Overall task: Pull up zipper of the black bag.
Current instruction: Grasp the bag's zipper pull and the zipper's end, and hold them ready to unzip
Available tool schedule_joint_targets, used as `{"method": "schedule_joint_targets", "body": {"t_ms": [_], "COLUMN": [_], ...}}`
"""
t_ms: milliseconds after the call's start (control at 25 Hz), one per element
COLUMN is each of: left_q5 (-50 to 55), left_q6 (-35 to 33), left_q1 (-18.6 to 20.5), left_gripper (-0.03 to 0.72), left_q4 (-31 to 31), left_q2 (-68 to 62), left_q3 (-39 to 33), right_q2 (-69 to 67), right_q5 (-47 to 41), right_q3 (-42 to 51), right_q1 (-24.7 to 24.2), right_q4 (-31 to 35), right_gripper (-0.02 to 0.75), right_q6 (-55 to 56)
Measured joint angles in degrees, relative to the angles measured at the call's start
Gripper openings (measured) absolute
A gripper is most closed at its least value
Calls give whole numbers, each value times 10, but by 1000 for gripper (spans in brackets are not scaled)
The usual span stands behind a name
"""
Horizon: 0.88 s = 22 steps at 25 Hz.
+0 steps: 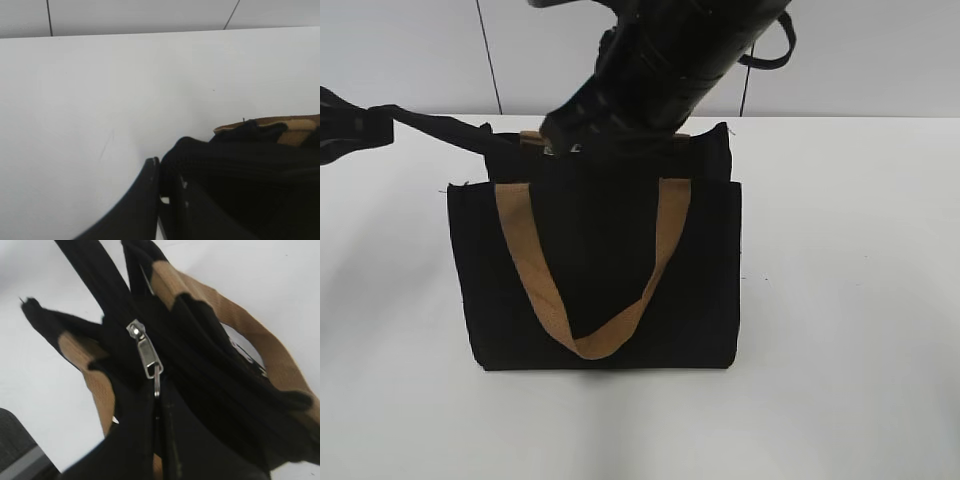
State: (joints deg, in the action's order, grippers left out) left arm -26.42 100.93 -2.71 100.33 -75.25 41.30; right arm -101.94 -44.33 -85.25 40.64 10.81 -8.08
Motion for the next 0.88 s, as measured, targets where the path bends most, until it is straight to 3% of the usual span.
{"method": "schedule_joint_targets", "body": {"t_ms": [600,880], "left_q5": [2,-21], "left_q6": [0,1], "left_q1": [1,-1], "left_gripper": [20,20], "left_q4": [0,0], "left_q2": [-10,-10], "left_q3": [-4,-4], "right_q2": [41,45], "right_q5": [-189,-220], "right_q3": [0,0], "right_q1": [-1,-1], "right_q4": [-221,-265], "right_gripper": [-15,-15], "right_q6": [11,12]}}
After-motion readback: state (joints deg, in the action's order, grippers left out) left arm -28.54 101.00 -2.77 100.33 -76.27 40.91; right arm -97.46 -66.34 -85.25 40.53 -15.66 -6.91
